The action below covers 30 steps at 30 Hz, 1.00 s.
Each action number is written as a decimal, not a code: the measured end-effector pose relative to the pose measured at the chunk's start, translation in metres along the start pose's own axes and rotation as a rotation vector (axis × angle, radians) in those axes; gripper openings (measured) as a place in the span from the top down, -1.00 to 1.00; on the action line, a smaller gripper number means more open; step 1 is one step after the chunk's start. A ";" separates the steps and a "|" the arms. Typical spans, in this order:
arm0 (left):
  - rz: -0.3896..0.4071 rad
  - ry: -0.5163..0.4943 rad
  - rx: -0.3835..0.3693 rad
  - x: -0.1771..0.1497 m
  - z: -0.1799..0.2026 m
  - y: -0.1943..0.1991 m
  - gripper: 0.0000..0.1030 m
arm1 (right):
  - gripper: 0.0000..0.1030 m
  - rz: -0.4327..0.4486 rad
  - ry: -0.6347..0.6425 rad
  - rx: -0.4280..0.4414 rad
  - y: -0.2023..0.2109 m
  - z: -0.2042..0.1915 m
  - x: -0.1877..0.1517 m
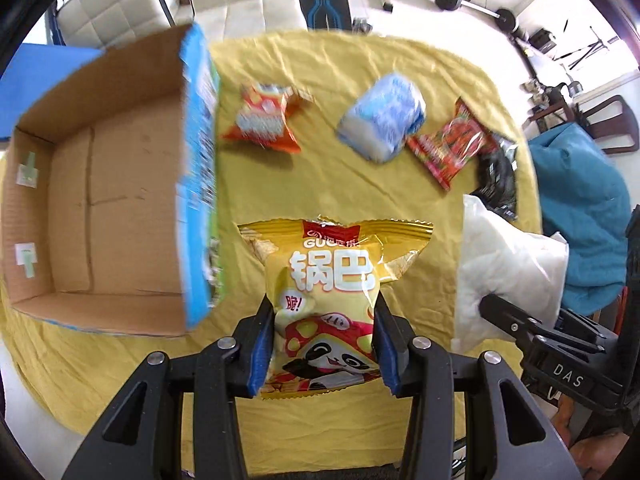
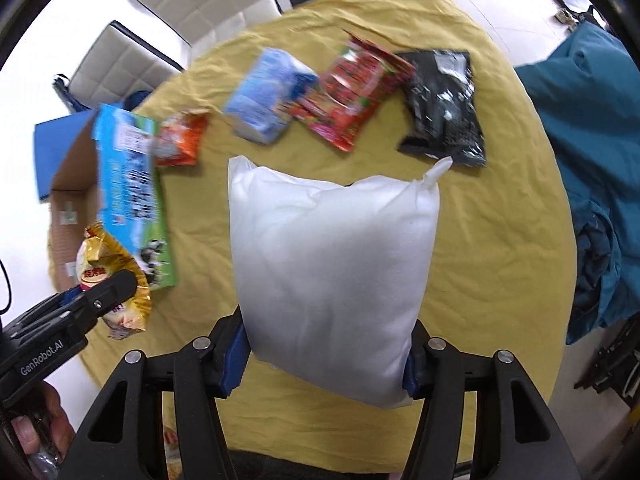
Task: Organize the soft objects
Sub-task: 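Carry both bags over the box and open both grippers to drop them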
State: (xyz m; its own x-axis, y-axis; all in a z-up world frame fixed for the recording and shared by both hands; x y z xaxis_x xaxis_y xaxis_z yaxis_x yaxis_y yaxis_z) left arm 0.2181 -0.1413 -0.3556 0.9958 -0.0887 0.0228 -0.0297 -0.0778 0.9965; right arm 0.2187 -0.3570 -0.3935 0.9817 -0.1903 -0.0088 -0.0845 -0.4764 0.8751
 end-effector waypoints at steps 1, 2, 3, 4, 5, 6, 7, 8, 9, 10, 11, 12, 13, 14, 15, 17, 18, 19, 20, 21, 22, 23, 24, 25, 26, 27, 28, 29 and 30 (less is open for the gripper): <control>0.015 0.001 -0.005 0.008 -0.001 0.010 0.20 | -0.19 0.006 0.015 0.018 0.005 -0.015 0.000; 0.032 0.000 -0.006 0.008 -0.007 0.020 0.21 | -0.19 0.016 0.024 0.033 0.009 -0.026 0.004; 0.048 0.001 -0.008 0.011 -0.014 0.030 0.21 | -0.19 0.024 0.040 0.048 0.014 -0.041 0.004; 0.059 0.001 -0.011 0.025 -0.014 0.032 0.21 | -0.19 0.031 0.053 0.056 0.015 -0.058 0.004; 0.070 -0.001 -0.012 0.031 -0.018 0.038 0.21 | -0.19 0.040 0.067 0.062 0.020 -0.067 0.005; 0.087 0.000 -0.012 0.032 -0.029 0.049 0.20 | -0.19 0.051 0.082 0.069 0.023 -0.079 0.008; 0.096 0.000 -0.013 0.038 -0.032 0.054 0.20 | -0.19 0.060 0.095 0.074 0.024 -0.093 0.010; 0.109 -0.001 -0.015 0.042 -0.041 0.060 0.20 | -0.19 0.068 0.108 0.081 0.025 -0.109 0.012; 0.122 0.000 -0.014 0.048 -0.049 0.066 0.20 | -0.19 0.074 0.125 0.087 0.027 -0.122 0.014; 0.131 -0.001 -0.012 0.055 -0.050 0.071 0.20 | -0.19 0.081 0.143 0.089 0.026 -0.138 0.019; 0.142 -0.002 -0.010 0.058 -0.060 0.077 0.20 | -0.19 0.085 0.156 0.090 0.027 -0.152 0.021; 0.157 0.002 -0.005 0.062 -0.074 0.083 0.20 | -0.19 0.086 0.171 0.093 0.026 -0.166 0.025; 0.166 0.006 -0.001 0.066 -0.083 0.086 0.21 | -0.19 0.087 0.184 0.098 0.023 -0.182 0.029; 0.174 0.010 0.003 0.070 -0.091 0.087 0.21 | -0.19 0.088 0.195 0.098 0.020 -0.193 0.032; 0.181 0.019 0.006 0.074 -0.102 0.089 0.21 | -0.19 0.088 0.212 0.100 0.017 -0.205 0.035; 0.185 0.038 0.005 0.081 -0.123 0.089 0.21 | -0.19 0.081 0.228 0.106 0.008 -0.229 0.041; 0.185 0.047 0.007 0.085 -0.134 0.089 0.21 | -0.20 0.076 0.243 0.108 0.002 -0.239 0.045; 0.186 0.059 0.007 0.089 -0.144 0.088 0.21 | -0.19 0.068 0.249 0.109 -0.004 -0.250 0.048; 0.186 0.068 0.006 0.093 -0.153 0.085 0.21 | -0.20 0.061 0.252 0.111 -0.011 -0.259 0.052; 0.184 0.077 0.008 0.096 -0.163 0.083 0.21 | -0.19 0.053 0.259 0.111 -0.017 -0.270 0.054; 0.182 0.087 0.006 0.100 -0.172 0.079 0.21 | -0.19 0.047 0.263 0.106 -0.024 -0.279 0.056; 0.179 0.094 0.003 0.104 -0.180 0.077 0.21 | -0.19 0.042 0.266 0.100 -0.032 -0.287 0.060; 0.174 0.100 0.004 0.108 -0.188 0.072 0.21 | -0.19 0.036 0.268 0.093 -0.041 -0.293 0.062; 0.168 0.107 0.004 0.112 -0.197 0.067 0.21 | -0.19 0.026 0.270 0.083 -0.051 -0.299 0.066; 0.163 0.115 0.001 0.116 -0.204 0.062 0.21 | -0.19 0.019 0.267 0.074 -0.060 -0.302 0.069; 0.155 0.120 -0.003 0.119 -0.212 0.057 0.21 | -0.19 0.011 0.266 0.065 -0.070 -0.305 0.073; 0.144 0.126 -0.007 0.124 -0.219 0.050 0.21 | -0.19 0.001 0.263 0.056 -0.081 -0.308 0.077; 0.133 0.133 -0.013 0.127 -0.226 0.044 0.21 | -0.19 -0.009 0.258 0.046 -0.093 -0.308 0.082; 0.115 0.141 -0.025 0.133 -0.233 0.033 0.21 | -0.19 -0.017 0.254 0.038 -0.103 -0.310 0.085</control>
State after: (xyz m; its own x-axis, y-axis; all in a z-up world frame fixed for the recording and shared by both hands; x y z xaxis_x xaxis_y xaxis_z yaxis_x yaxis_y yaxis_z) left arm 0.3693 0.0757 -0.3005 0.9882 0.0451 0.1463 -0.1441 -0.0499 0.9883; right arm 0.3641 -0.0586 -0.3345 0.9940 0.0381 0.1026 -0.0689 -0.5105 0.8571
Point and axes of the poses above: each gripper's, at about its wrist camera, not at the fingertips, and y roughly against the way its jaws point, z to its right, x to its top, the point moved 5 cm from there along -y, roughly the way its jaws point, and after that the axes turned 11 degrees about x, right-handed, at the moved point
